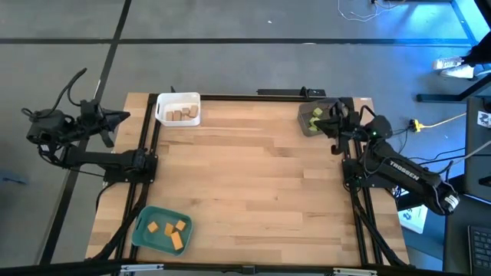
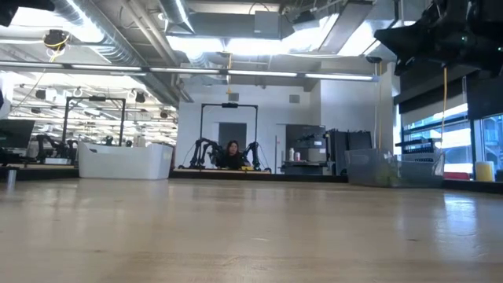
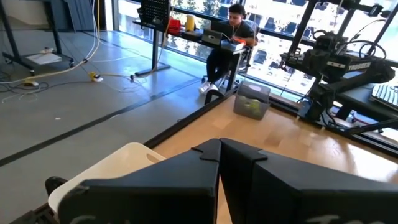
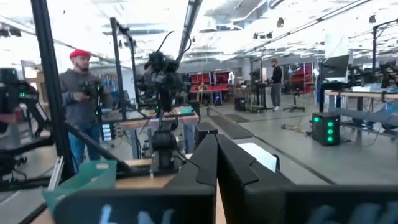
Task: Sort & place blocks by color
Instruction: Return to Home Position
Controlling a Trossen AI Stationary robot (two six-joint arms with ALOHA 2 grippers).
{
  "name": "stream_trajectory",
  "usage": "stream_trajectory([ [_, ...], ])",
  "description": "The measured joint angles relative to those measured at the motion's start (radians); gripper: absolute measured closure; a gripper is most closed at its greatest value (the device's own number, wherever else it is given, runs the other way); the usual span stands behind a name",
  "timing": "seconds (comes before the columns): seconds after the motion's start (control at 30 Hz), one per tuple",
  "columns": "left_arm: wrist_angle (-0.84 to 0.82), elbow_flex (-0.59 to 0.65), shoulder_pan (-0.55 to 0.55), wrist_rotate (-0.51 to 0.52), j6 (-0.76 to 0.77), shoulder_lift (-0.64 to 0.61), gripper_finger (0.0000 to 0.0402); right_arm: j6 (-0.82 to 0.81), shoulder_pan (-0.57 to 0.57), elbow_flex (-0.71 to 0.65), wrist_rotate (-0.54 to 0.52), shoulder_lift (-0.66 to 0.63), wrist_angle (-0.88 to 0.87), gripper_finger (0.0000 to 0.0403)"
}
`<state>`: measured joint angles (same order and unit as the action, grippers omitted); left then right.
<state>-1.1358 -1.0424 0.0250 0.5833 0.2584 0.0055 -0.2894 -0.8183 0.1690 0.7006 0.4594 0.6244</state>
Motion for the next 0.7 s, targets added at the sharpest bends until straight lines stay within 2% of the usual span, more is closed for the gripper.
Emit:
stream_trajectory([
  [0.17,0.000,0.000,0.000,0.004,0.000,0.000,0.0401,0.063,-0.003,-0.003,-0.005,-0.062,0.029,0.0402],
  [0.33,0.000,0.000,0.000,0.001,0.000,0.000,0.0401,0.086,-0.019,-0.002,0.006,-0.204,0.024,0.0402],
  [0.57,0.000,0.000,0.000,0.000,-0.006,0.000,0.0401,0.112,-0.023,-0.002,0.010,-0.373,-0.150,0.0402],
  [0.7,-0.001,0.000,0.000,-0.001,-0.007,0.000,0.0402,0.152,-0.023,-0.002,0.013,-0.461,-0.154,0.0402],
])
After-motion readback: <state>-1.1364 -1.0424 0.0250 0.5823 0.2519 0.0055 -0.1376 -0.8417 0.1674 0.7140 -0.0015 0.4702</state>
